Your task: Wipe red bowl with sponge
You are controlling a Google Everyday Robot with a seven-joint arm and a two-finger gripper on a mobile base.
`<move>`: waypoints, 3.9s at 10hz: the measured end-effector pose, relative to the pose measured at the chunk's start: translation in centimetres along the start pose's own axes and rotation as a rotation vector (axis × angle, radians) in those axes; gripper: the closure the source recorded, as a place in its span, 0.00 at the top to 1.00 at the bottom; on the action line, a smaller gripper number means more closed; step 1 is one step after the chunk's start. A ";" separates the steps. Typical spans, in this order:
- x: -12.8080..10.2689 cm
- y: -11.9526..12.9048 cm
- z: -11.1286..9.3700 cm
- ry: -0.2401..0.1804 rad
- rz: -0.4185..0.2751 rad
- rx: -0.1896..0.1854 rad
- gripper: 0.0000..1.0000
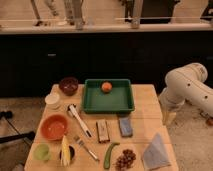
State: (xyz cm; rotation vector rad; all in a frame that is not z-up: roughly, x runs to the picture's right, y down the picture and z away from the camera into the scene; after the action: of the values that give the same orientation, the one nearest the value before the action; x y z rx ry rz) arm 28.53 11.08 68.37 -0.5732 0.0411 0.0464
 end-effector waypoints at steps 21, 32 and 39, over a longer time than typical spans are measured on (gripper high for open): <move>0.0 0.0 0.0 0.000 0.000 0.000 0.80; -4.9 6.3 0.4 -0.174 -0.845 -0.091 0.80; -6.4 7.7 0.1 -0.211 -1.090 -0.063 0.80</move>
State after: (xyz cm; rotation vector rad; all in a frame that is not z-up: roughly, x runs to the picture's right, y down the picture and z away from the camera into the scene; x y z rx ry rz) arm 21.67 17.34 64.60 -0.5899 -0.4803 -0.9531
